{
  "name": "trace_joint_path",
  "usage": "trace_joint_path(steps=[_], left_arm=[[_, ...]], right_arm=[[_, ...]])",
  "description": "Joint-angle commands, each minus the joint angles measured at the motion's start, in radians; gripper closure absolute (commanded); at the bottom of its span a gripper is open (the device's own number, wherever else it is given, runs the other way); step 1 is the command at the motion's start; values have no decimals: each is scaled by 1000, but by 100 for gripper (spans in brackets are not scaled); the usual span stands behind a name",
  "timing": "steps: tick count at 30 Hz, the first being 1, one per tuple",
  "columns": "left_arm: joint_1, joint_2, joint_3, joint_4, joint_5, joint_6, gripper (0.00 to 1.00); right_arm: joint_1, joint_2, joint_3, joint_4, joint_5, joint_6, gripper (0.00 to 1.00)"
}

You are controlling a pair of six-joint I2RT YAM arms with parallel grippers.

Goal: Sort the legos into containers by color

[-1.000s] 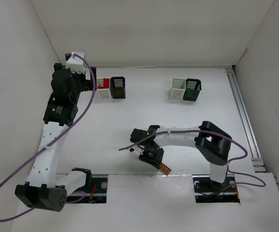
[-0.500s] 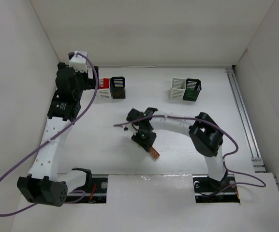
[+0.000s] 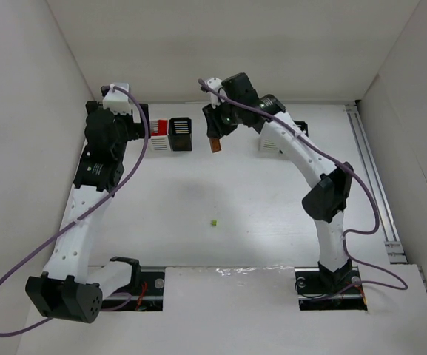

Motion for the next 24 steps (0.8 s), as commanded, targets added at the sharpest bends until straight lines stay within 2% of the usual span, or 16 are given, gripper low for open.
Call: trace_joint_path(steps=[1, 7, 12, 17, 24], left_arm=[[5, -21, -14, 56, -29, -15, 0], [5, 2, -14, 56, -52, -24, 0], [5, 13, -14, 65, -61, -24, 0], [16, 22, -33, 74, -71, -34, 0], [50, 22, -42, 83, -71, -34, 0]], right_arm=[[14, -40, -26, 227, -53, 35, 100], [14, 18, -27, 441, -108, 134, 100], [5, 18, -99, 717, -99, 181, 100], [14, 133, 10, 774, -99, 190, 100], [23, 205, -1, 974, -53, 199, 100]])
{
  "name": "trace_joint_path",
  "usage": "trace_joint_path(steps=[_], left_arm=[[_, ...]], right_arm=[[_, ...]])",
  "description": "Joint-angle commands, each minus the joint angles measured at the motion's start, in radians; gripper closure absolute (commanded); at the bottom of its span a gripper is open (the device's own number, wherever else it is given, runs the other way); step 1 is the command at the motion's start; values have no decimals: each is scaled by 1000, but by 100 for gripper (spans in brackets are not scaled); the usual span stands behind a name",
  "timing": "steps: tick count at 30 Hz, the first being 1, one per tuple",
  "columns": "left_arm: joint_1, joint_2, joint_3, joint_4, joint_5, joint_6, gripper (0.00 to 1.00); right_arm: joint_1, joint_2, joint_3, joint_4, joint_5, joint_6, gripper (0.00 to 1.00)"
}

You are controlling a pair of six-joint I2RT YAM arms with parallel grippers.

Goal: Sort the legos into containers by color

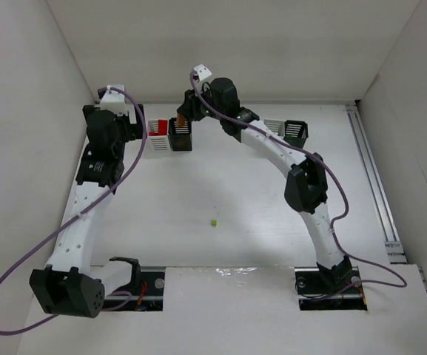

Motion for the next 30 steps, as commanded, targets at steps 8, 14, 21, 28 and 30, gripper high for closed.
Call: trace_joint_path(steps=[8, 14, 21, 28, 30], left_arm=[[69, -8, -7, 54, 24, -13, 0], [69, 1, -7, 54, 24, -13, 0], [69, 1, -16, 63, 24, -13, 0], [69, 29, -16, 63, 33, -4, 0], [69, 29, -7, 63, 33, -4, 0]], right_arm=[[35, 82, 52, 293, 82, 14, 100], [44, 114, 49, 293, 96, 5, 100], [35, 114, 4, 293, 105, -26, 100], [25, 123, -26, 293, 118, -38, 87], [25, 123, -36, 293, 107, -38, 80]])
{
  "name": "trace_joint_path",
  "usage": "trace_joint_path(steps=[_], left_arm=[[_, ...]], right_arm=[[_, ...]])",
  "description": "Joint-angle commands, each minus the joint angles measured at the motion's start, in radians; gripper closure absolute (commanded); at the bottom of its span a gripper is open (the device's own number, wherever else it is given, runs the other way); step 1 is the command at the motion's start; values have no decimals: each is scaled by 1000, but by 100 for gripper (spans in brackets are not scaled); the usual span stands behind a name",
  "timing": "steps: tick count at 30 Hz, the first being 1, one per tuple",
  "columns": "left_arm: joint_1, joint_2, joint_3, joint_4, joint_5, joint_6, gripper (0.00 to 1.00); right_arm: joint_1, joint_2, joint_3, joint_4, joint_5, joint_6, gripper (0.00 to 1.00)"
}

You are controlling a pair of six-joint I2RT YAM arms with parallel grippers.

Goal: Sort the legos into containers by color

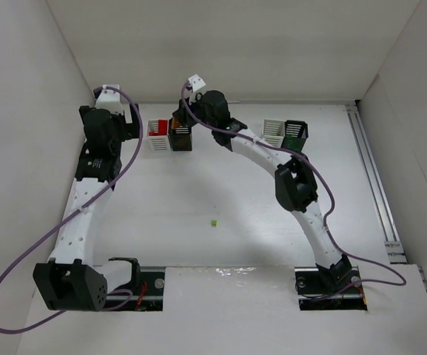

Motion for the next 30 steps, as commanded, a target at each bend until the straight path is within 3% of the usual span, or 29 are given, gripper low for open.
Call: trace_joint_path(steps=[1, 6, 13, 16, 19, 20, 21, 24, 28, 30], left_arm=[[4, -1, 4, 41, 16, 0, 0], [4, 8, 4, 41, 16, 0, 0], [4, 8, 4, 41, 7, 0, 0], [4, -6, 15, -32, 134, 45, 0], [4, -40, -8, -89, 408, 152, 0], [4, -66, -23, -141, 598, 192, 0], [4, -75, -37, -170, 684, 235, 0], [-129, -58, -72, -241, 725, 250, 0], [-287, 8, -131, -237, 732, 95, 27], [-326, -30, -242, -168, 718, 40, 31]], right_arm=[[-14, 2, -12, 58, -11, -12, 70], [-14, -7, -12, 58, -40, -12, 46], [-23, -145, -118, 58, -97, -12, 39], [-45, -232, -164, 9, -108, -12, 39], [-94, -359, -225, -72, -118, -12, 39], [-112, -395, -240, -124, -118, -12, 39], [-153, -429, -254, -152, -118, -23, 39], [-229, -567, -317, -270, -118, -43, 39], [-403, -726, -430, -359, -117, -43, 39], [-462, -835, -558, -359, -129, -43, 39]])
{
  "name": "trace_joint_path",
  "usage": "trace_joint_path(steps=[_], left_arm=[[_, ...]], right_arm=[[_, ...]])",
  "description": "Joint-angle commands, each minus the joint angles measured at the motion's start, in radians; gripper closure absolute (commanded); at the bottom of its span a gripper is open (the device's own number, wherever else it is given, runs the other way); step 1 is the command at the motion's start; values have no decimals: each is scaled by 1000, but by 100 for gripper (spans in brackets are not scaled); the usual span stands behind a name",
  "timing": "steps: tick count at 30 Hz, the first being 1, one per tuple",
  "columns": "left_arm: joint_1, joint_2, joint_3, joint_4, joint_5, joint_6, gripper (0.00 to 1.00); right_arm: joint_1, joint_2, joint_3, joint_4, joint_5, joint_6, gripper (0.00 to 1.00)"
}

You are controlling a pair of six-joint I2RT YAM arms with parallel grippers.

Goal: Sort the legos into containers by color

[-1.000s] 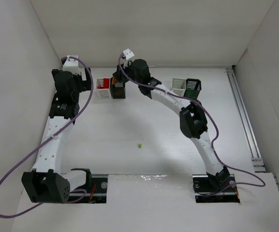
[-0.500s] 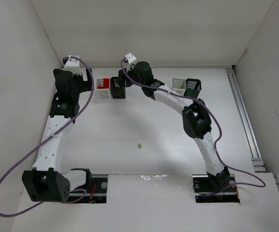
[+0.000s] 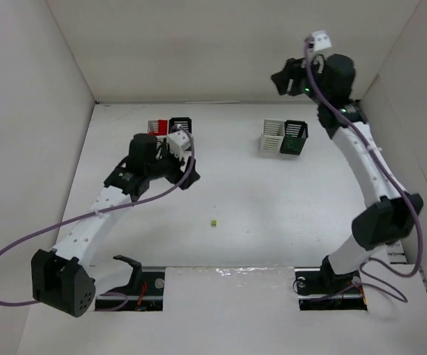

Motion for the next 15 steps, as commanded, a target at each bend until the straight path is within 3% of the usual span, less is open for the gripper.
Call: trace_joint_path(steps=[1, 6, 11, 15], left_arm=[[-39, -36, -127, 67, 4, -162, 34], [-137, -1, -186, 66, -76, -236, 36], [-385, 172, -80, -53, -173, -211, 39], [-470, 292, -7, -113, -249, -211, 39]], right_arm=[[-72, -120, -153, -78, -23, -12, 39], [-203, -260, -356, -78, -61, -3, 39], [-247, -336, -407, -78, -72, 7, 39], [-266, -349, -416, -89, -72, 7, 39]])
